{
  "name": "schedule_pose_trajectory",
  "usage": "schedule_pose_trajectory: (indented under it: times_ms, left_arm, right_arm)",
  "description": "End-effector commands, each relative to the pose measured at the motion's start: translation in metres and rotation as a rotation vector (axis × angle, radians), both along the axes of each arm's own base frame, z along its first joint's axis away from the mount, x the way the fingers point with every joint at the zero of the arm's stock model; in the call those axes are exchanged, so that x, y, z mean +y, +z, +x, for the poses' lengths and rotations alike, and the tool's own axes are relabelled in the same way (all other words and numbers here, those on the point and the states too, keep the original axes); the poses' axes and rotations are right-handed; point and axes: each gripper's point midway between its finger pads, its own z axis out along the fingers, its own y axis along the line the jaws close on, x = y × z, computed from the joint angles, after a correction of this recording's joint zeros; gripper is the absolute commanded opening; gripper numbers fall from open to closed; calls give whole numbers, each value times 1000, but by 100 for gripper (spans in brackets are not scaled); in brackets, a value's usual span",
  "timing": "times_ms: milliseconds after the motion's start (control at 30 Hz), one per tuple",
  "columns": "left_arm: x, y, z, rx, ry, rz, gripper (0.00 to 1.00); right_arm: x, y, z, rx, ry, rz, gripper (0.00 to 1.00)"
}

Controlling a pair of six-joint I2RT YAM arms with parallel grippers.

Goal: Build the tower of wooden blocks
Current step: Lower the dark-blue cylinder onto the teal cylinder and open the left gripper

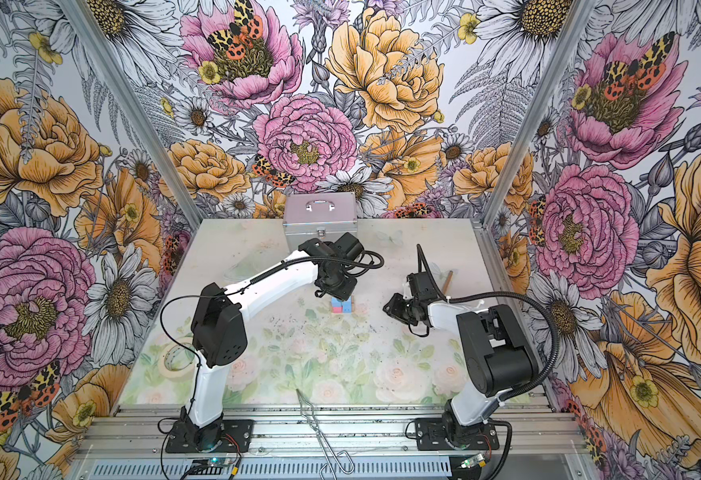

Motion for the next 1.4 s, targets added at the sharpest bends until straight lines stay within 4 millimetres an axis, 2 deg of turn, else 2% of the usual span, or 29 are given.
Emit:
schedule_pose_trajectory:
  times_ms: [0,1367]
  left_arm:
    - [4,6,9,-24,7,6,17]
    - [7,-1,15,-15,29,13,24]
  right_arm:
    - [-6,-16,-9,50,-3,-30,35]
    - [-5,-17,-10,52,-5,-22,35]
